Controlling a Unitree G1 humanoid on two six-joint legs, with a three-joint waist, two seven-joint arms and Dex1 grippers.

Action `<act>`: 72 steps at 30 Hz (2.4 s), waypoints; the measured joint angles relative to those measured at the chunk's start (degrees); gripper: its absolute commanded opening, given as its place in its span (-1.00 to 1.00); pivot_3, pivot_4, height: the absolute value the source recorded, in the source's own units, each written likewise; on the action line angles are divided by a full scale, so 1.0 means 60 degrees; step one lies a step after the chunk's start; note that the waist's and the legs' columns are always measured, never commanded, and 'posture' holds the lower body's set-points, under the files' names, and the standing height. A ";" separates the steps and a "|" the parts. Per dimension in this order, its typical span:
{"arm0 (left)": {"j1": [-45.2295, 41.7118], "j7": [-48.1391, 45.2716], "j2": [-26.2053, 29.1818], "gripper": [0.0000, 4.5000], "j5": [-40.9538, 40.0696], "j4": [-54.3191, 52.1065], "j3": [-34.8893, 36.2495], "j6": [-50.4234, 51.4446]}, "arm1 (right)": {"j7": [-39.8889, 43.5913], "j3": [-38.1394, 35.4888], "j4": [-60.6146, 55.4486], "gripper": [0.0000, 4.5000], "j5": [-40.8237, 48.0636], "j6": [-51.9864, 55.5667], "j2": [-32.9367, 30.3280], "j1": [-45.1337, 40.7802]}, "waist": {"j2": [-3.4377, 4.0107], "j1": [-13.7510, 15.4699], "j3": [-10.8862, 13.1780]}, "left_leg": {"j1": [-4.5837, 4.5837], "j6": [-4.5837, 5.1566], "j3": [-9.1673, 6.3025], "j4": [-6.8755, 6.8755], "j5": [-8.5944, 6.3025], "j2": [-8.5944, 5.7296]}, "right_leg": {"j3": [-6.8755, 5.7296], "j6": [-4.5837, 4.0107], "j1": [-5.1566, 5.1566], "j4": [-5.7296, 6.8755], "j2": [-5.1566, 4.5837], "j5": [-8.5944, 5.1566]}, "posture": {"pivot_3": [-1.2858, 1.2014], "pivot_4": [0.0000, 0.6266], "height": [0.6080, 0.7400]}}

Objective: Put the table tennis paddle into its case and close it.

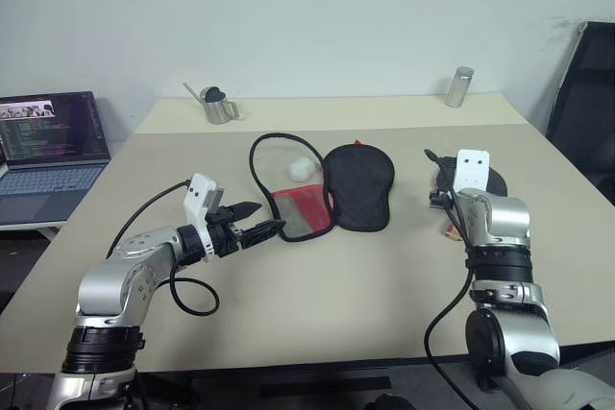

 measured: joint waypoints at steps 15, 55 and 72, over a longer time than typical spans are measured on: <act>-0.0224 -0.0022 -0.0119 1.00 0.0025 0.0255 -0.0210 -0.0035 | -0.0793 -0.0930 0.2230 1.00 0.0073 -0.1004 0.0266 -0.0385 | -0.0004 -0.0036 -0.0003 | 0.0022 0.0021 0.0004 0.0002 -0.0011 0.0000 | 0.0002 -0.0006 0.0021 0.0002 0.0002 0.0004 | 0.03 -0.52 1.00; 0.0227 0.0405 0.0013 1.00 -0.0085 -0.0363 0.0005 0.0008 | -0.0487 0.0500 0.2583 -0.53 0.1154 -0.1595 0.2990 -0.2576 | 0.0051 -0.0097 0.0035 | -0.0177 -0.0013 0.0013 -0.0003 0.0011 0.0012 | 0.0012 -0.0010 -0.0191 -0.0007 0.0005 0.0026 | 0.03 -0.52 1.00; 0.0754 0.0852 0.0018 1.00 -0.0413 -0.0939 0.0349 0.0210 | -0.0274 0.0831 0.3139 -0.53 0.1102 -0.1713 0.3002 -0.2085 | 0.0051 -0.0148 0.0035 | -0.0174 -0.0013 0.0015 0.0001 0.0011 0.0008 | 0.0014 -0.0010 -0.0192 0.0002 0.0003 0.0026 | 0.03 -0.52 1.00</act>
